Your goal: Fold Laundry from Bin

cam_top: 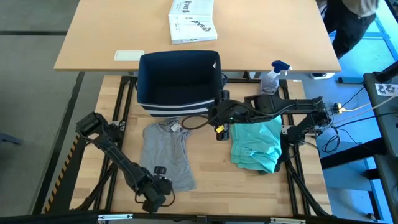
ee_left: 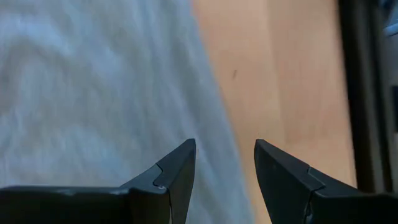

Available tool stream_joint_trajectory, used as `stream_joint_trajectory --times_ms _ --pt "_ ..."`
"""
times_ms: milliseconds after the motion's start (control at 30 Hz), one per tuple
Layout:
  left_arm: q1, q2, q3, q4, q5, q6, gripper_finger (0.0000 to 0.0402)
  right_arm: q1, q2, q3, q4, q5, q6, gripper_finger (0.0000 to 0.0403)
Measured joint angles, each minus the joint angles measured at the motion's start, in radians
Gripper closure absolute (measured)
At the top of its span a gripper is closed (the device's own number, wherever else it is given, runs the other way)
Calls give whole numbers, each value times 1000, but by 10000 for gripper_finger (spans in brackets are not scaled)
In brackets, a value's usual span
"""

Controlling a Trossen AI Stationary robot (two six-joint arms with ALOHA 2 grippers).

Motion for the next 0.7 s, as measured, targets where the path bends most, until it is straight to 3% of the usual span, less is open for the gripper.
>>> stream_joint_trajectory --times_ms 100,300,467,700 --pt "-1 0 2 -50 -1 -82 243 2 0 0 0 11 6 146" --pt "-1 -2 88 -194 9 -90 243 2 6 0 0 17 29 146" --pt "-3 2 132 -190 8 -116 243 2 15 -17 17 17 44 146" --pt "-22 46 133 -173 -69 -155 243 2 26 -61 26 -10 50 146"
